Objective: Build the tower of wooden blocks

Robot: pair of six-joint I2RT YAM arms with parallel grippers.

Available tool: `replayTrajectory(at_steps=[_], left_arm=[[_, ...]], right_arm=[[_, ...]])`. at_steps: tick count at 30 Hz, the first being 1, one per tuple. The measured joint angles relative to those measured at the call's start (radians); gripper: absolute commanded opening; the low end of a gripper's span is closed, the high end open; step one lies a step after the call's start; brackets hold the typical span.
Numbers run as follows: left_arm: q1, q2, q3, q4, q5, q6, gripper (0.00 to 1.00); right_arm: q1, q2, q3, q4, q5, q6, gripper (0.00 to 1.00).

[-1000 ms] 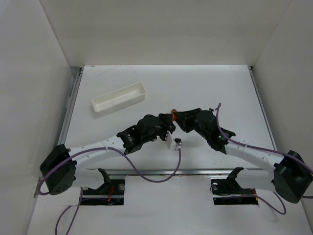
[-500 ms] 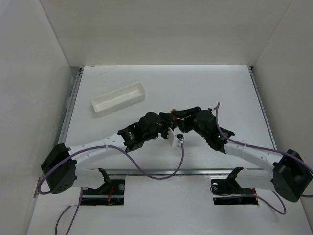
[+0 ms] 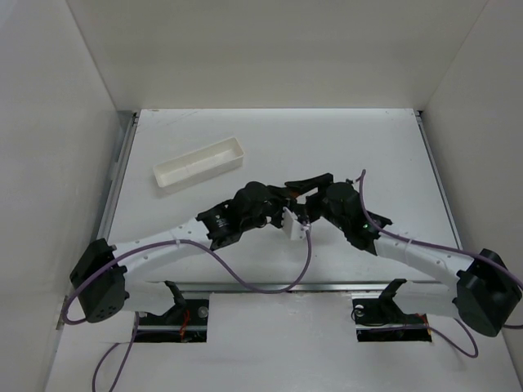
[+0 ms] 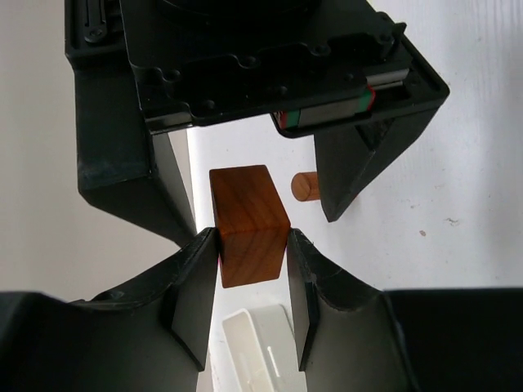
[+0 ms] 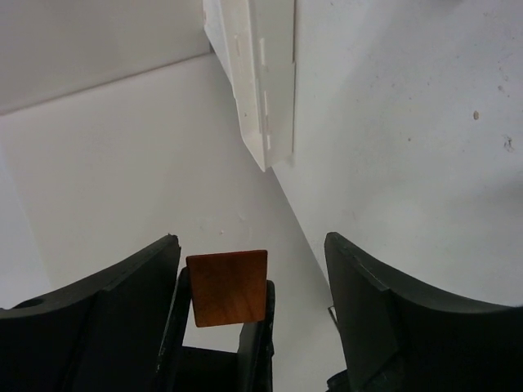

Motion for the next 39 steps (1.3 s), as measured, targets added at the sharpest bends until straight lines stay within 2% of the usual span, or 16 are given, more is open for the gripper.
replayTrajectory(at_steps=[1,2,10,17,22,28,34,39], left_arm=[[0.0,0.003,0.011,-0.013,0.005,-0.015,0.0],[0.0,0.007,0.023,-0.026,0.01,-0.031,0.0],[0.0,0.042,0.138,-0.176,0.068,-0.187,0.0],[0.014,0.085,0.259,-0.303,0.161,-0.304,0.0],[0.08,0.181,0.44,-0.456,0.277,-0.343,0.0],[0.178,0.354,0.704,-0.666,0.454,-0.343,0.0],[0.254,0.506,0.886,-0.86,0.583,-0.289,0.0],[0.309,0.622,0.963,-0.922,0.636,-0.278,0.0]], right_arm=[[0.001,-0.005,0.005,-0.01,0.003,-0.005,0.78],[0.002,-0.012,0.011,-0.026,0.012,-0.008,0.85],[0.006,-0.174,0.043,-0.207,0.192,-0.037,1.0],[0.006,-0.236,0.09,-0.37,0.338,-0.061,1.0],[0.006,-0.264,0.121,-0.488,0.448,-0.106,1.0],[0.006,-0.345,0.14,-0.593,0.557,-0.141,1.0],[0.006,-0.416,0.146,-0.668,0.621,-0.16,1.0],[0.006,-0.409,0.159,-0.708,0.637,-0.18,1.0]])
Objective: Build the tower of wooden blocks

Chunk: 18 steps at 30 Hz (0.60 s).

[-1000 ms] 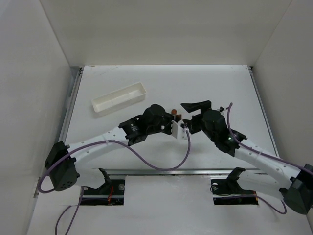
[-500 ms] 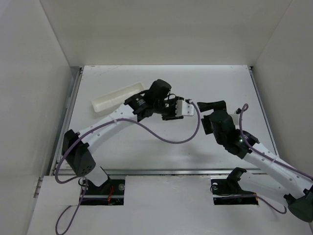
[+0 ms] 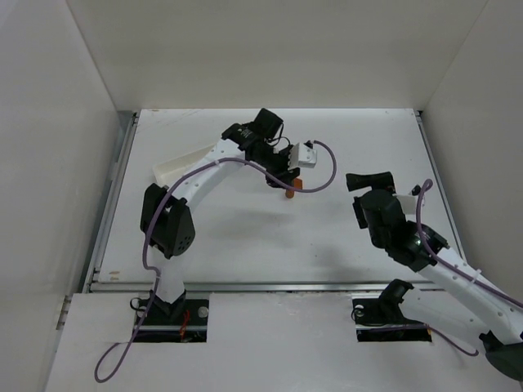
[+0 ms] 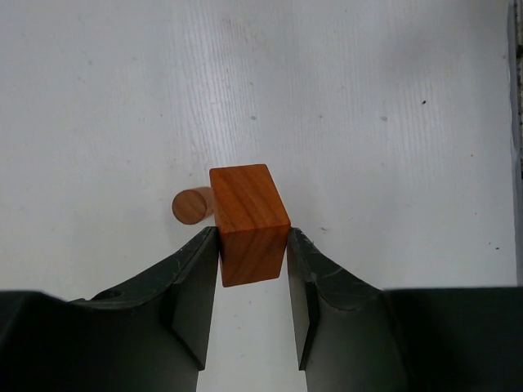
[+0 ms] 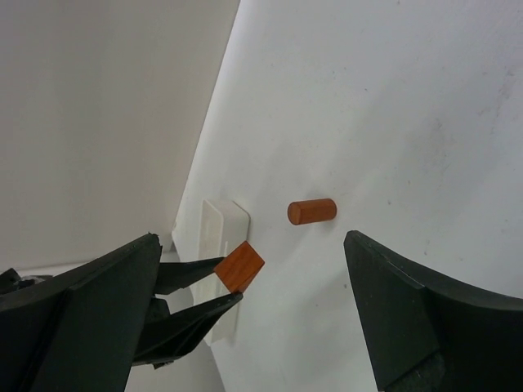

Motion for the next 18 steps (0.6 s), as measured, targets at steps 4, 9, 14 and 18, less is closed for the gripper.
replayTrajectory(at_steps=[4,9,14,18], left_arm=[[0.033,0.028,-0.022,0.01,0.005,-0.001,0.0],[0.058,0.04,-0.02,0.047,0.029,0.0,0.0],[0.07,0.116,0.021,0.048,0.058,0.014,0.0],[0.074,0.18,0.031,0.049,0.076,0.018,0.0]], right_arm=[[0.0,0.011,0.0,-0.015,0.003,-0.01,1.0],[0.0,0.012,0.0,-0.029,0.003,-0.014,1.0],[0.0,0.017,0.0,-0.034,0.003,-0.017,1.0],[0.0,0.023,0.0,-0.043,0.004,-0.031,1.0]])
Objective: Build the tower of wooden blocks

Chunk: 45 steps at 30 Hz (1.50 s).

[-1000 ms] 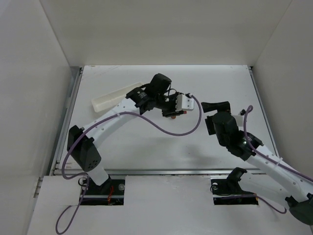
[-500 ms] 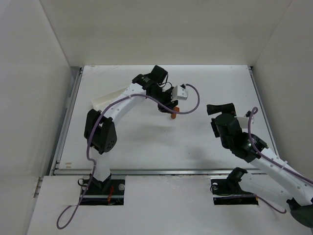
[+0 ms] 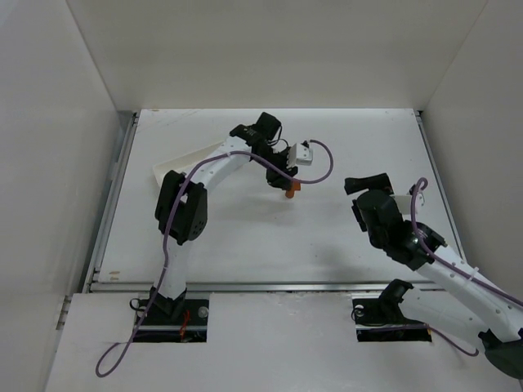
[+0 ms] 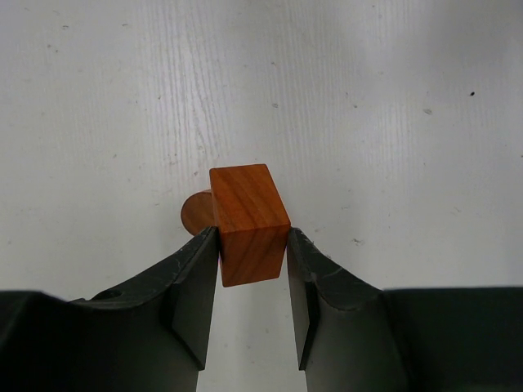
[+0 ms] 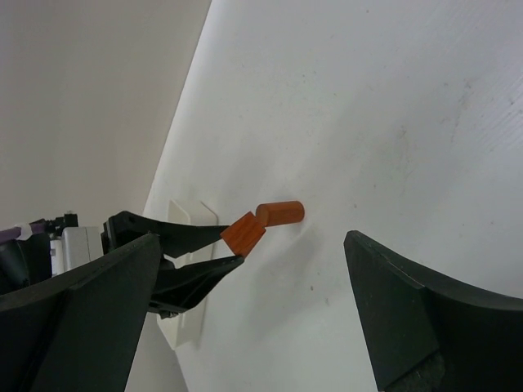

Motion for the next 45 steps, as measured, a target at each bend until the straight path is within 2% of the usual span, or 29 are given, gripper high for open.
replayTrajectory(at_steps=[16,45], left_arm=[[0.0,0.023,-0.013,0.127,-0.005,-0.041,0.0],[0.011,0.077,-0.022,0.089,-0.015,-0.014,0.0]], right_arm=[[0.0,-0.041,-0.004,-0.037,0.018,-0.05,1.0],[0.0,-0.048,-0.024,-0.038,0.022,-0.05,1.0]])
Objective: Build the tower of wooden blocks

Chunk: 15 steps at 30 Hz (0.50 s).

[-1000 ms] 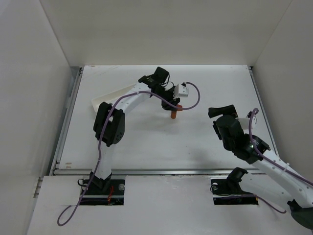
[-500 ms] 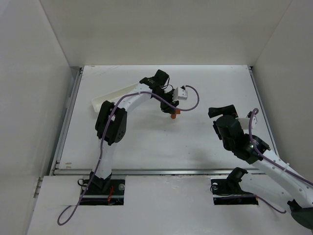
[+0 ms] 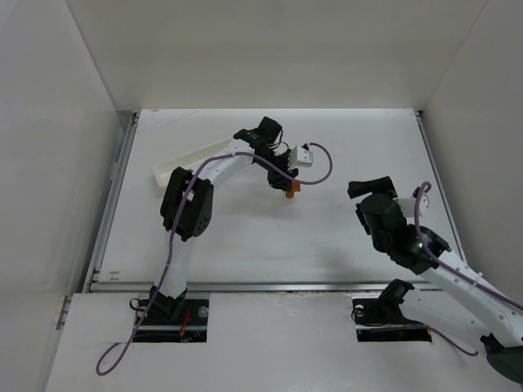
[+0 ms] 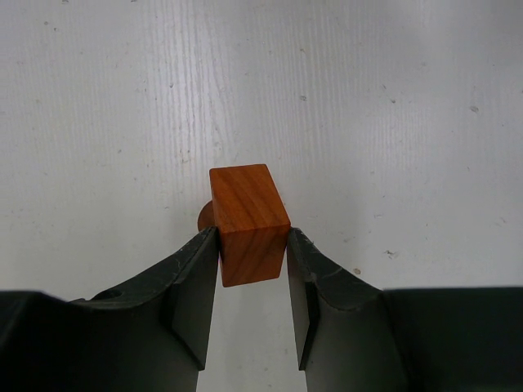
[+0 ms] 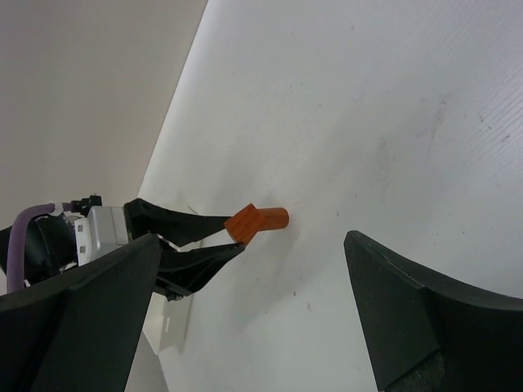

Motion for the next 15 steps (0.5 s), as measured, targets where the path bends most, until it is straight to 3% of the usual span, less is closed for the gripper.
replayTrajectory(at_steps=[15], left_arm=[[0.039,0.0,0.003,0.042,0.06,-0.055,0.0]], right_arm=[[0.0,0.0,0.0,0.0,0.0,0.0,1.0]])
